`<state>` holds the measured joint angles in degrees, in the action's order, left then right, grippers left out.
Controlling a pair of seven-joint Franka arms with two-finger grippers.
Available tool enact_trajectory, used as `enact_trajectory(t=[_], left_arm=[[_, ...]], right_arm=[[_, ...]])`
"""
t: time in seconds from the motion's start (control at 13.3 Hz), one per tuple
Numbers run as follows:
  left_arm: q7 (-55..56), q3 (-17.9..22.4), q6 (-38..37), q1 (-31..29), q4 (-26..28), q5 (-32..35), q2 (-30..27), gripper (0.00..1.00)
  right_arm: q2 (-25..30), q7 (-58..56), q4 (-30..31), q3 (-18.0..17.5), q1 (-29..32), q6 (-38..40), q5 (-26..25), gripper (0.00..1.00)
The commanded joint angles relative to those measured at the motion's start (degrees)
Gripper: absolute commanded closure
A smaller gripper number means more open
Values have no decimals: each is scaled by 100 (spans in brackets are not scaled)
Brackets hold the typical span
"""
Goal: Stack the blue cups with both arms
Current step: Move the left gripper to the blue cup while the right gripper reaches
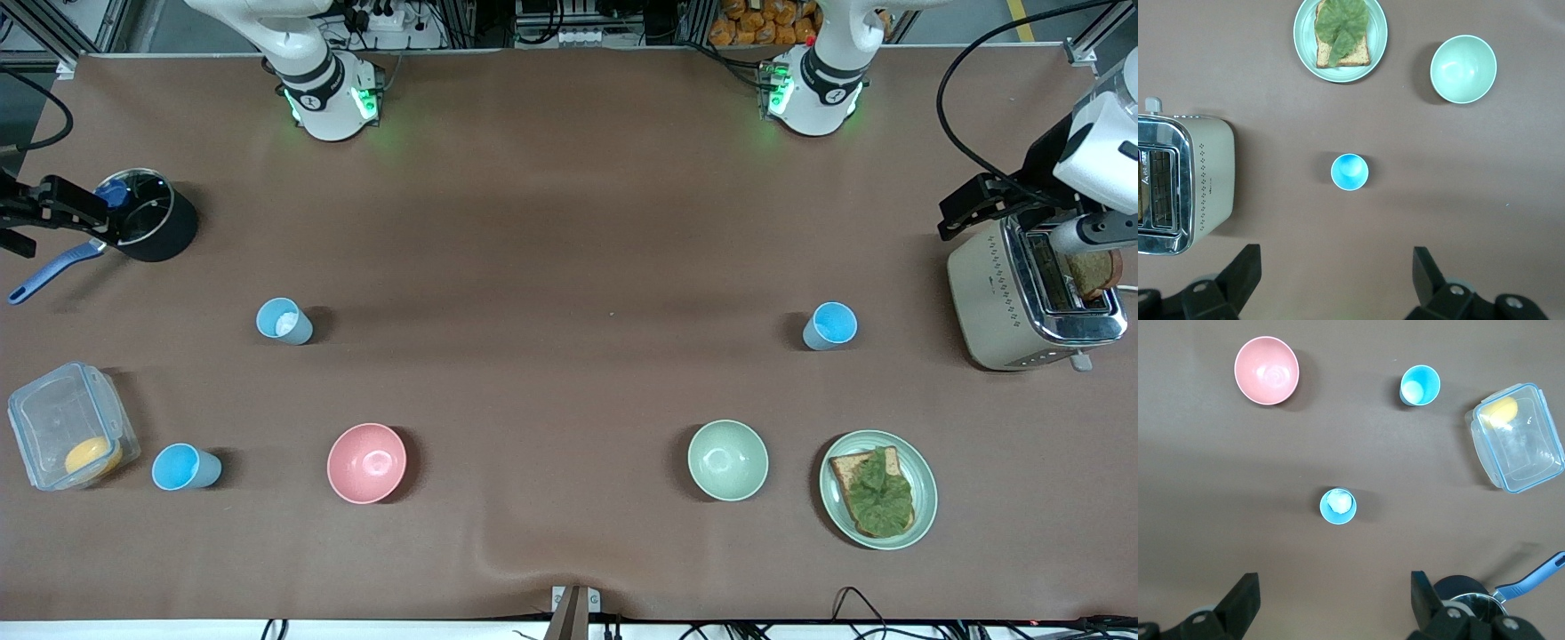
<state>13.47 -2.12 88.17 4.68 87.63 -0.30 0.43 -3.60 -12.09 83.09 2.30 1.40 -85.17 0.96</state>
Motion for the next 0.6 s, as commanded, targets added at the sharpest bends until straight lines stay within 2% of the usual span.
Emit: enact_trajectory(t=[0.0,0.15,0.38,0.53], left_arm=[[-108,-16,-1,-81,0,-40,-87,0],[-3,1,-1,-72,0,38,-9,0],[-55,-16,86,-186,61,83,552,0],[-64,-16,760,-527,445,83,957,0]], right_arm=[[8,5,-83,-36,53,71,-87,0],[17,5,-83,-45,53,88,-78,0],[17,14,-91,-54,44,176,-87,0],[-1,14,-83,-63,44,176,-78,0]])
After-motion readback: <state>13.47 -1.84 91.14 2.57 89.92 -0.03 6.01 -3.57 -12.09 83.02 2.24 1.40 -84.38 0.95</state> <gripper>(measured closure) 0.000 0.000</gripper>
